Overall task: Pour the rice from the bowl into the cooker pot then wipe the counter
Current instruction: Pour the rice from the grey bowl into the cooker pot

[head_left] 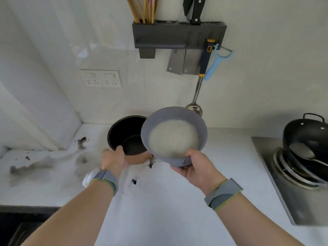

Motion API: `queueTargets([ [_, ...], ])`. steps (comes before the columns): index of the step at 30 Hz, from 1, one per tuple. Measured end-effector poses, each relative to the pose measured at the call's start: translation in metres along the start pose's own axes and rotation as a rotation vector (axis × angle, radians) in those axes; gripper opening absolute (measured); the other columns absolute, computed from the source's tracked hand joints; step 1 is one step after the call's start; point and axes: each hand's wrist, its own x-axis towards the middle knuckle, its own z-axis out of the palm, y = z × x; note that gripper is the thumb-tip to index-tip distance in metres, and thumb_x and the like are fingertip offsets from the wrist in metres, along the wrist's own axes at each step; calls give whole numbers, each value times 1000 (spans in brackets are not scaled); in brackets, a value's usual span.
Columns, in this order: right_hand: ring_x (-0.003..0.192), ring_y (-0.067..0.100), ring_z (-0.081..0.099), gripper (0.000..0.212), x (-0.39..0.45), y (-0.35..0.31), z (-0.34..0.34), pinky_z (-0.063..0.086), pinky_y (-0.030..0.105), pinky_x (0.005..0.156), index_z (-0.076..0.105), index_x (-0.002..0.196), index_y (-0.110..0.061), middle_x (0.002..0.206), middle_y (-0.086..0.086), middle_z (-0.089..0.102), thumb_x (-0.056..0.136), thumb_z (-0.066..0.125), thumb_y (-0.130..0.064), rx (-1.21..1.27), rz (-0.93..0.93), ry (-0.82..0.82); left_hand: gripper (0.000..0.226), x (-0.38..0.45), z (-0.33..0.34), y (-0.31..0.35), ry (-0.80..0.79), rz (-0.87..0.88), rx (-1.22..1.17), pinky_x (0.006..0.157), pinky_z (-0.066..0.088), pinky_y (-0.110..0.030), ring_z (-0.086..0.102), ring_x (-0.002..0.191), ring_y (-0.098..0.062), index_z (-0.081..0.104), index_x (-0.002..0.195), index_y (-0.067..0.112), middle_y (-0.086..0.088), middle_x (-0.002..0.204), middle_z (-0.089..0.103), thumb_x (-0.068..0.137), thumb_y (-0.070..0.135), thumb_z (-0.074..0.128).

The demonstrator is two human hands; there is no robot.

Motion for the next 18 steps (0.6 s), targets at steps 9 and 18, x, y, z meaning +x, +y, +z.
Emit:
queueTargets([
  [9,97,37,73,23,7,-13,-26,67,46,72,59,118,0,116,22,71,99,48,4,82,-69,163,45,59,8,-3,-172,-109,-253,41,57,-28,72,72,-33,49,137,6,-24,126,64,93,-3,54],
  [18,54,20,72,27,19,-11,-25,63,34,57,63,109,-3,75,8,76,94,43,9,17,-78,201,41,60,-16,-30,-290,-17,-108,51,60,-30,74,76,-34,52,126,25,-14,108,69,90,5,56],
])
